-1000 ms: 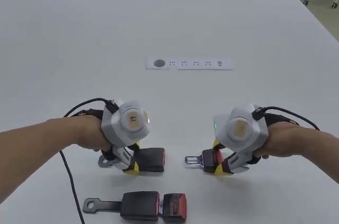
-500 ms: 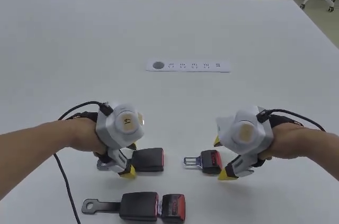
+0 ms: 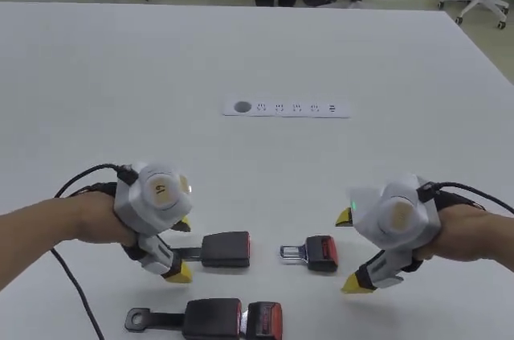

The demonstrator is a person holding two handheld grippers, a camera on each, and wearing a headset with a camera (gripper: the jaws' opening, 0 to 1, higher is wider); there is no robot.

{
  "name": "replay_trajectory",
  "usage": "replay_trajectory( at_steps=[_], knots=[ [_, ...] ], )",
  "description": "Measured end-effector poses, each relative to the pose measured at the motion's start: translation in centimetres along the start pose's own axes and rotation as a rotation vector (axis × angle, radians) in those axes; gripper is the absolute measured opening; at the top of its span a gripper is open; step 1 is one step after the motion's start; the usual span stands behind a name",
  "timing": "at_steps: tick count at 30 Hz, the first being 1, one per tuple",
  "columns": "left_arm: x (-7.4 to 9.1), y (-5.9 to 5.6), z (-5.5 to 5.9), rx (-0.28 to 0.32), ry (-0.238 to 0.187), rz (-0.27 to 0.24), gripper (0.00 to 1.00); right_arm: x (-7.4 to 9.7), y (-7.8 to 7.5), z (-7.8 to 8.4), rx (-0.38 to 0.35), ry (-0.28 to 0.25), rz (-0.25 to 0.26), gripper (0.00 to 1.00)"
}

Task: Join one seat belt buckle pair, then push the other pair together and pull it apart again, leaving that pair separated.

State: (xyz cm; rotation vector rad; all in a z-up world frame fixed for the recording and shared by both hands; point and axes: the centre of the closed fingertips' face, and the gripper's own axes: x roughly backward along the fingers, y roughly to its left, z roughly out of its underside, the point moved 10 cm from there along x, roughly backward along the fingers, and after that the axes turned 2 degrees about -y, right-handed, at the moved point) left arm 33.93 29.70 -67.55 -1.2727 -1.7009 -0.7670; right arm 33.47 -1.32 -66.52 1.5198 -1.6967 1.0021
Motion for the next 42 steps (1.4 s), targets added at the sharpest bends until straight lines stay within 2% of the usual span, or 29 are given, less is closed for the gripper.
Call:
replay_trajectory(
  at_steps=[4,7,14,17,23,27,29,33,34,35,36,37,42],
  knots=[
    [0.4,-0.2,1.3,0.033,-0.009,-0.007,0.53,0.3,0.7,0.3,-0.013,-0.008,0.014,0.62],
    [1.0,-0.7,1.9,0.063,-0.027,-0.022,0.54,0.4,0.9,0.7,-0.027,-0.014,0.025,0.65],
    [2.3,-1.5,3.8,0.154,-0.108,-0.049,0.56,1.0,1.9,1.4,-0.083,-0.057,0.068,0.68],
    [2.6,-1.8,4.6,0.173,-0.136,-0.061,0.57,1.2,2.4,1.7,-0.102,-0.071,0.085,0.68],
    [3.5,-2.9,5.5,0.234,-0.233,-0.099,0.57,1.6,3.6,2.1,-0.166,-0.118,0.124,0.71],
    [3.9,-4.1,5.9,0.269,-0.291,-0.128,0.57,1.7,4.6,2.4,-0.214,-0.146,0.159,0.72],
    [3.8,-4.2,6.8,0.303,-0.338,-0.145,0.58,1.8,4.9,2.4,-0.239,-0.165,0.183,0.73],
    [4.0,-5.7,7.5,0.306,-0.403,-0.176,0.61,2.0,5.8,2.3,-0.304,-0.231,0.225,0.77],
    [4.2,-6.4,7.2,0.308,-0.431,-0.191,0.61,2.0,6.1,2.3,-0.319,-0.247,0.236,0.77],
    [4.2,-6.9,7.2,0.315,-0.445,-0.195,0.63,1.9,6.5,2.1,-0.336,-0.259,0.244,0.79],
    [4.0,-6.8,8.2,0.321,-0.46,-0.196,0.65,1.8,7.0,2.1,-0.35,-0.273,0.251,0.8],
    [3.9,-7.0,8.5,0.322,-0.468,-0.199,0.68,1.8,7.2,2.1,-0.356,-0.283,0.256,0.81],
    [3.8,-8.4,9.2,0.373,-0.539,-0.231,0.77,1.2,8.8,2.3,-0.407,-0.344,0.286,0.89]
  ],
)
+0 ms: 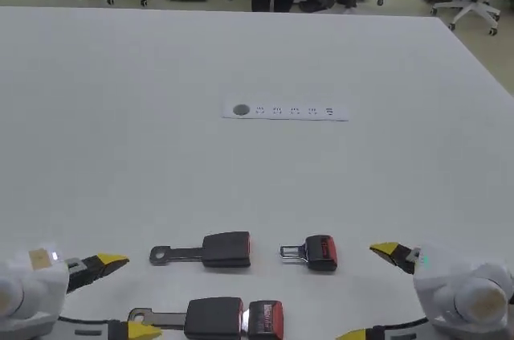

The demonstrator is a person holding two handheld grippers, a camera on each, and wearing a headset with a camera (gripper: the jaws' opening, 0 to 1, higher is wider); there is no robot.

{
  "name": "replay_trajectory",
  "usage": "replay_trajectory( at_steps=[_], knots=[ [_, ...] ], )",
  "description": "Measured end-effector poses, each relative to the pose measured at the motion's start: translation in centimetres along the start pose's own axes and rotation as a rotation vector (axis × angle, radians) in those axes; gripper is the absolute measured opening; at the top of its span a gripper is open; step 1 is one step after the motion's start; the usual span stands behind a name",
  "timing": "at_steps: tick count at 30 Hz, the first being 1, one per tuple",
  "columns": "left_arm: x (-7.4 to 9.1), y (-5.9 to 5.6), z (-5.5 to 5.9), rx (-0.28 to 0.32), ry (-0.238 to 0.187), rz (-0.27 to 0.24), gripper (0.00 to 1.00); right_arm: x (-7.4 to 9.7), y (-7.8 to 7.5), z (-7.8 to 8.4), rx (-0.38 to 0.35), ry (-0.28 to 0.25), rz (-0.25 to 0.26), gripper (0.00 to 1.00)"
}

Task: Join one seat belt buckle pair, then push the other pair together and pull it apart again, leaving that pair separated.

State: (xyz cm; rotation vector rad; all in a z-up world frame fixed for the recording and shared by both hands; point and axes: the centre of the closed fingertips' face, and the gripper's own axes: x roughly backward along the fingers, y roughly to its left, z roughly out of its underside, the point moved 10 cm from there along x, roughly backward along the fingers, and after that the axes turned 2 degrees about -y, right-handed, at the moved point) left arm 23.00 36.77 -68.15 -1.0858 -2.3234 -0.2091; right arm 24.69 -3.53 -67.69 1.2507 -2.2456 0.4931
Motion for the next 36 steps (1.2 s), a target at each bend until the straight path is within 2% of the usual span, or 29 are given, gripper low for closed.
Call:
replay_trajectory(
  at_steps=[2,5,8,11,14,18,23,36],
  knots=[
    [0.2,-0.5,0.2,0.026,-0.031,-0.009,0.81,0.1,0.5,0.2,-0.02,-0.019,0.009,0.93],
    [0.1,-1.5,0.4,0.026,-0.045,-0.015,0.84,0.0,1.5,0.4,-0.041,-0.043,0.029,0.99],
    [0.1,-1.4,1.0,0.023,-0.068,-0.017,0.87,0.1,2.1,0.6,-0.055,-0.06,0.035,0.99],
    [0.2,-2.0,0.5,0.048,-0.115,-0.025,0.92,0.1,2.6,0.8,-0.096,-0.079,0.041,0.99],
    [0.3,-2.2,0.7,0.036,-0.151,-0.033,0.96,0.1,2.9,0.8,-0.112,-0.104,0.052,0.99],
    [0.2,-2.9,0.5,0.043,-0.154,-0.03,1.0,0.1,3.1,0.5,-0.126,-0.133,0.056,0.99],
    [0.3,-3.3,0.0,0.035,-0.165,-0.03,1.0,0.2,3.1,0.4,-0.159,-0.152,0.065,0.99],
    [0.5,-3.7,-0.6,0.034,-0.175,-0.03,1.0,0.1,3.1,0.7,-0.143,-0.152,0.065,0.99]
  ],
)
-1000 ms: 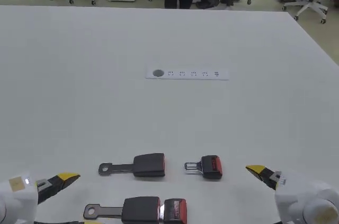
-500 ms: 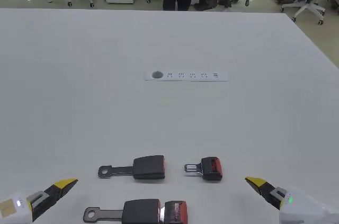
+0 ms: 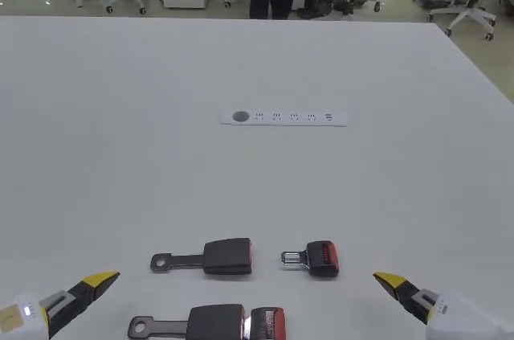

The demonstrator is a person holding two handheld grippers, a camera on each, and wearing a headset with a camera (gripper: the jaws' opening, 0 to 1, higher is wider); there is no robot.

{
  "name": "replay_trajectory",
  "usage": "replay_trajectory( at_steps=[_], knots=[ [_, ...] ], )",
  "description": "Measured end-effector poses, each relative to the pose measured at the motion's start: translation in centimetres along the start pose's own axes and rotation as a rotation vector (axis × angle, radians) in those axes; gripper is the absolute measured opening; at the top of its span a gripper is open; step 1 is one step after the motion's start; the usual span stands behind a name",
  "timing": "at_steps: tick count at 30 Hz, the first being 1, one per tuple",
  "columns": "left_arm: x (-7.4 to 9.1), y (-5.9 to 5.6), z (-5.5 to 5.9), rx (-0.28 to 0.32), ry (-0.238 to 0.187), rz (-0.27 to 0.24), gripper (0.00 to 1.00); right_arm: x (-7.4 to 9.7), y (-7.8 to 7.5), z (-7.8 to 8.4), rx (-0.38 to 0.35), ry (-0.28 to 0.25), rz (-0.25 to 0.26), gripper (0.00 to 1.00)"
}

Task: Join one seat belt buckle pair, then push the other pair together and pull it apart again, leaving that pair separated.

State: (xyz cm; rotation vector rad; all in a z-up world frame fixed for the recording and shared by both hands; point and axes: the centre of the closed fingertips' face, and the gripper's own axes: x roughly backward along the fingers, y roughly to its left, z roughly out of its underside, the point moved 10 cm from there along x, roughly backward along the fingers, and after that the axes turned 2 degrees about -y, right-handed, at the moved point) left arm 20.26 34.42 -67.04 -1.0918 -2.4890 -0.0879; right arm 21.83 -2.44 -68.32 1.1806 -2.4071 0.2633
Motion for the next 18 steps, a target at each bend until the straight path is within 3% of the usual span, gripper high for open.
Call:
replay_trajectory(
  at_steps=[18],
  knots=[
    [0.21,-0.02,-0.11,0.003,-0.005,-0.001,1.0,0.11,-0.09,-0.04,0.001,-0.001,0.001,0.99]
  ],
)
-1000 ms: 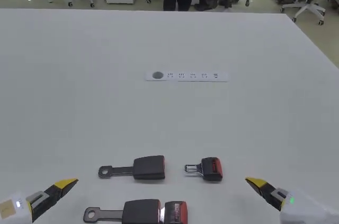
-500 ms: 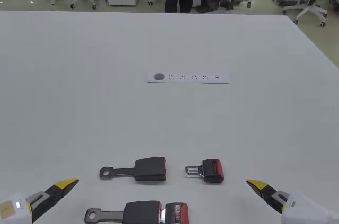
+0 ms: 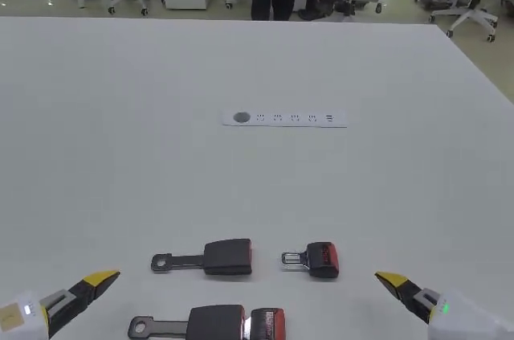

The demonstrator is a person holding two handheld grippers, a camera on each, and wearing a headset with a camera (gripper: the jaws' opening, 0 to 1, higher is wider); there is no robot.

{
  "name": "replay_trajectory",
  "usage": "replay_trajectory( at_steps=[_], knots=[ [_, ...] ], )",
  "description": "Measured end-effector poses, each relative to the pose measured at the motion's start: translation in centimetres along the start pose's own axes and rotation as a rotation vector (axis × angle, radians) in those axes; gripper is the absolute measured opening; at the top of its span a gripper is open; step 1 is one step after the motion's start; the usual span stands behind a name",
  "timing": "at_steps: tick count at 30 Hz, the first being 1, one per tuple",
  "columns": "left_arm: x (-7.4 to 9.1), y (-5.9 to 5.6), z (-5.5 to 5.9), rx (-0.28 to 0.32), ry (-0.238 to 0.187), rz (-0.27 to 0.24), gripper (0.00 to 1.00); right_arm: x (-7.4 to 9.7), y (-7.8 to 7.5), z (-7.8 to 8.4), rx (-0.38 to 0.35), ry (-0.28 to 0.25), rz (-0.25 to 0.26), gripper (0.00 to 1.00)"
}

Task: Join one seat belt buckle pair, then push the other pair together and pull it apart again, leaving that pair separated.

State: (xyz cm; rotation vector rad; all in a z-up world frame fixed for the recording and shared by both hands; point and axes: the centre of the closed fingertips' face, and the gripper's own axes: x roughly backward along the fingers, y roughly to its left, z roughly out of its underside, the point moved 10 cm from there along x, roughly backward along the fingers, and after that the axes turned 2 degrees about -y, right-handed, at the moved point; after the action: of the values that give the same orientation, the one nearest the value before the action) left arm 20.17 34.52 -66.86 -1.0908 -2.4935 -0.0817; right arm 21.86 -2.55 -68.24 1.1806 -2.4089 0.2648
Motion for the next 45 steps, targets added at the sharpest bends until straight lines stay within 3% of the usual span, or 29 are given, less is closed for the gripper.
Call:
replay_trajectory(
  at_steps=[21,34,45],
  knots=[
    [-0.14,0.71,0.94,0.001,0.002,0.007,0.99,0.08,0.02,0.0,0.003,0.002,-0.003,0.99],
    [-0.26,-0.15,0.29,-0.001,0.004,0.008,0.99,0.08,0.31,-0.7,0.009,0.002,-0.002,0.99],
    [-0.17,0.37,0.74,-0.004,0.002,0.009,0.99,0.08,0.28,-0.72,0.011,0.001,-0.002,0.99]
  ],
)
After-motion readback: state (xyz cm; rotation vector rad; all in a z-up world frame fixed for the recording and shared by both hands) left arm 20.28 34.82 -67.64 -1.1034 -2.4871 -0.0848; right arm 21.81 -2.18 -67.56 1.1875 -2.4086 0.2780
